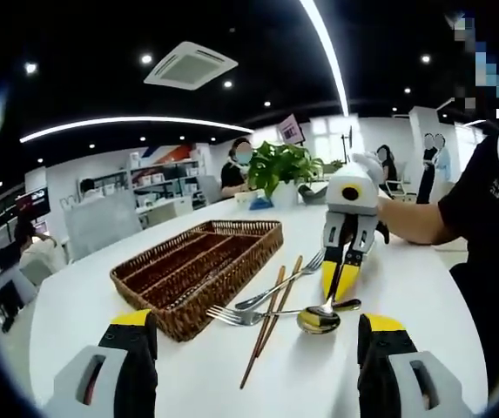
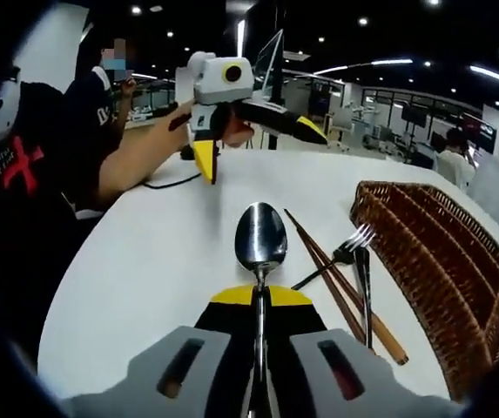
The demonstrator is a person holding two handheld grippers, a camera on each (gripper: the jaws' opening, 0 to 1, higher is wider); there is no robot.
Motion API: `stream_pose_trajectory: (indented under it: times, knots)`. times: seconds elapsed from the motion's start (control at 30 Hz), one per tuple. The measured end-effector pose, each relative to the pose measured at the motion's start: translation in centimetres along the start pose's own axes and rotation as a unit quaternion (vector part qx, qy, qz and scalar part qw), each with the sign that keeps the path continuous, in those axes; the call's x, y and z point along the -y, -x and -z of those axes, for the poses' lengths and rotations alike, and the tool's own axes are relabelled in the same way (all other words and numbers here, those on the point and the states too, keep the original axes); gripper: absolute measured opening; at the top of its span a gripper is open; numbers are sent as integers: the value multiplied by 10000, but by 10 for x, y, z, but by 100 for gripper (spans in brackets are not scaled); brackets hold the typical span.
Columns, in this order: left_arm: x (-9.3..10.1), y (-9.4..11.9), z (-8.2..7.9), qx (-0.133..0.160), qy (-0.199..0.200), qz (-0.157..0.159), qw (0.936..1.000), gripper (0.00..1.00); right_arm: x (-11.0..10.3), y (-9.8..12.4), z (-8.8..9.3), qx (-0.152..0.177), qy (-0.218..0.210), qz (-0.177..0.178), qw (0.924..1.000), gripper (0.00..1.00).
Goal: Arrange the knives, forks, and spoons in their matching storage slots by inserting each utensil handle-first until every utensil is classified and aligned in the correct compartment
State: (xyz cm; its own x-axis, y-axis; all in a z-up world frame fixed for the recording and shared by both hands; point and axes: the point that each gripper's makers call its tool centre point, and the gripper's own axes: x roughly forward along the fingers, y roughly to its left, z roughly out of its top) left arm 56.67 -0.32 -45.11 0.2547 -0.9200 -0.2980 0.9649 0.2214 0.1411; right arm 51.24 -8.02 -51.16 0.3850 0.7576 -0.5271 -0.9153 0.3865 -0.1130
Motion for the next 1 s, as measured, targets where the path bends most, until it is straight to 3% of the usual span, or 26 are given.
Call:
stream_pose_trajectory:
  times: [0.23,0.4,0.7,1.0]
  knots:
    - [-20,11,-5,200,136,-374,9990,100,14,21,-6,-27,438,197,9988,0]
    - [-21,10,-7,254,181,-397,9987,100,25,40,-17,37,556,381,9977,0]
    - [-23,9,-9,302,252,-466,9981,100,37,59,-34,-160,1045,607,9925,0]
    - [-31,1,-4,271,367,-571,9973,100,49,74,-66,-127,1668,907,9817,0]
